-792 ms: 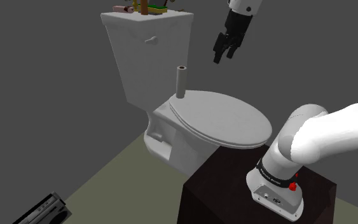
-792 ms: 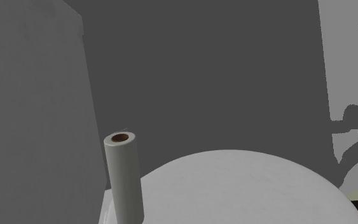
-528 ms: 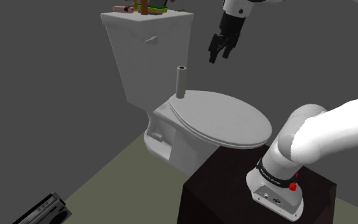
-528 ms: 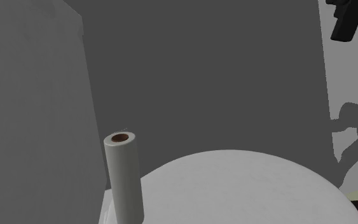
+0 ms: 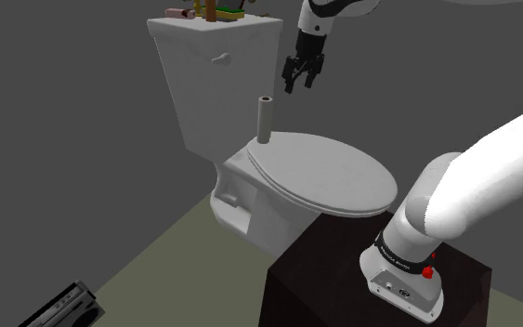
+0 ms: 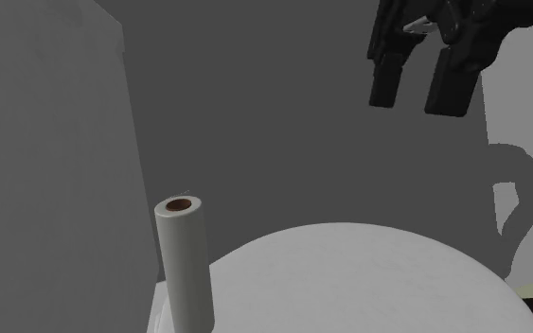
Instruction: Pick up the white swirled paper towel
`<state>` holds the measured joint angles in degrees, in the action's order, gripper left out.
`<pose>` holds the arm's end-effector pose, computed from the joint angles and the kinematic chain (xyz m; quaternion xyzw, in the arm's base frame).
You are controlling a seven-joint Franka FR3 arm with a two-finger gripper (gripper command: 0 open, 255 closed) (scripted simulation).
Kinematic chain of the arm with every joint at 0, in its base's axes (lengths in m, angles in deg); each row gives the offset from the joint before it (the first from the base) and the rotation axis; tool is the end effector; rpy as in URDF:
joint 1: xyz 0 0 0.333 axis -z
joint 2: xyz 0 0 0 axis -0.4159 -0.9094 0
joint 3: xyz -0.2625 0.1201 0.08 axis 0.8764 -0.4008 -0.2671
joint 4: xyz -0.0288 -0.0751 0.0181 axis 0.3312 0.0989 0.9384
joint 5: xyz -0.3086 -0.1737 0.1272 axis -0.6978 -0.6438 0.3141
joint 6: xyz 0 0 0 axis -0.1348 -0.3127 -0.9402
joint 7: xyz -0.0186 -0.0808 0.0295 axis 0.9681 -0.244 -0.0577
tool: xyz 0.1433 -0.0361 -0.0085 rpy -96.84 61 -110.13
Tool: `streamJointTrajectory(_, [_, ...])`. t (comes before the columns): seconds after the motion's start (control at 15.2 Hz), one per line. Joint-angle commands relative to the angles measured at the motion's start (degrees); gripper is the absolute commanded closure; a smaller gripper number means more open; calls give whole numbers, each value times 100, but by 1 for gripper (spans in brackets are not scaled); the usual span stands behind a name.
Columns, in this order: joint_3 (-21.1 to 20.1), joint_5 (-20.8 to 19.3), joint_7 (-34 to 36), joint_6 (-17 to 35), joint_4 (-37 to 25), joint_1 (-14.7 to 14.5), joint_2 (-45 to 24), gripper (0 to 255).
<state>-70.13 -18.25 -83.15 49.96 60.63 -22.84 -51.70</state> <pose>0.4329 -0.0713 0.5062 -0.9977 0.0463 -0.0486 0.0051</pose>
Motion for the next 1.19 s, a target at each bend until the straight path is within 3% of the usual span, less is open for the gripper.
streamJointTrajectory(0.0, [82, 41, -47, 107, -344, 16, -519, 0])
streamJointTrajectory(0.53, [339, 331, -248, 247, -1821, 134, -2420, 0])
streamJointTrajectory(1.12, [449, 752, -413, -143, -4037, 464, -4574, 0])
